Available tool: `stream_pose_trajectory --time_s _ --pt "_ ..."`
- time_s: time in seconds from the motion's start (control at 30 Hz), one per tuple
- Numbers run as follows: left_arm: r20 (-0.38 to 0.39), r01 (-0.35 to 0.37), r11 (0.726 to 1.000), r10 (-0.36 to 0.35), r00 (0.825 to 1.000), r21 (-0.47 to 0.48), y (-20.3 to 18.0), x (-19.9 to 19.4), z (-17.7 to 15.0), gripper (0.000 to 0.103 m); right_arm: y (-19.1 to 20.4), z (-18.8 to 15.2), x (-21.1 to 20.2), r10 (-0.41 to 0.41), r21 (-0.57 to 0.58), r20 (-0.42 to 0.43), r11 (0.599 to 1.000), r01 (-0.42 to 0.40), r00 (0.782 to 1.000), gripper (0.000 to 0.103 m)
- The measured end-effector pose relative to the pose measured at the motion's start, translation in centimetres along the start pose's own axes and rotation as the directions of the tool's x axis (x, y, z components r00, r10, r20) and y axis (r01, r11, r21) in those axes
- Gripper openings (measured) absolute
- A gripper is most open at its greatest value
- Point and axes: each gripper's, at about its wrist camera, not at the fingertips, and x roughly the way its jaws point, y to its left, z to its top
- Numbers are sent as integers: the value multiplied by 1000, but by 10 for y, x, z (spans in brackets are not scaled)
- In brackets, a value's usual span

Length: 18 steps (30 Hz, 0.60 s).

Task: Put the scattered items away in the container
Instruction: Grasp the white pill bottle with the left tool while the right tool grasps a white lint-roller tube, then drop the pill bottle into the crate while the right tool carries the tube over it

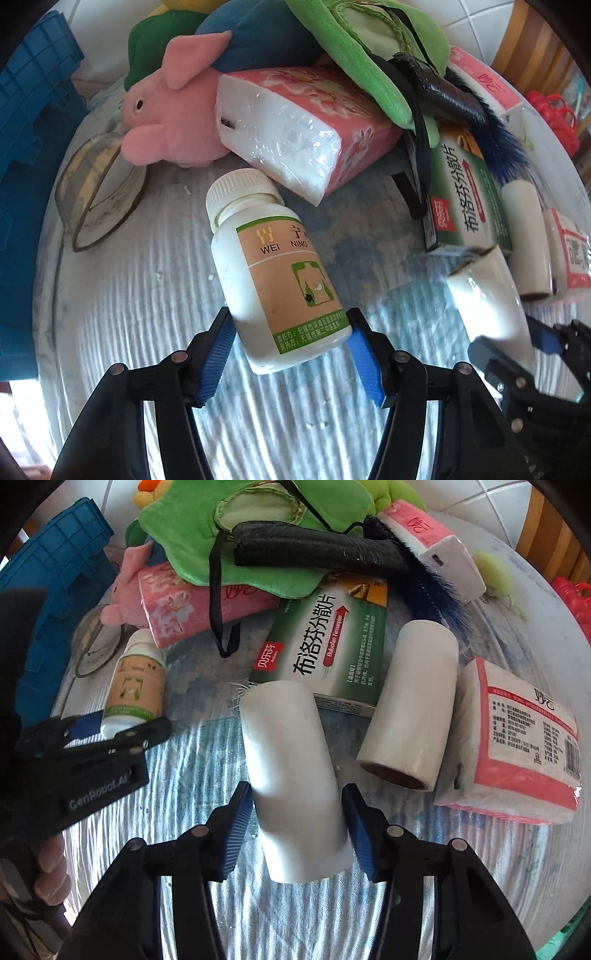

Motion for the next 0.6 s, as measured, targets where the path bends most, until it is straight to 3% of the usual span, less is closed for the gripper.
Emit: stream_pose_trajectory --time_s 0.23,0.27,0.3,0.43,0.6 --pt "-3 -6 1000 6 1000 18 5 0 -11 63 2 11 -1 -31 -14 6 999 31 1000 50" --pt "-7 -11 1000 11 1000 21 5 1 -12 57 2 11 0 -42 -20 -2 999 42 999 47" --pt "-5 -12 1000 12 1000 25 5 1 -15 56 2 10 1 -46 -19 -5 999 46 999 46" --pt "35 -11 999 9 999 52 5 -14 -25 56 1 6 -7 -29 -2 -3 1000 29 1000 45" --pt "124 -25 998 17 992 59 15 -52 -29 54 16 16 -39 -6 -23 66 1000 8 998 44"
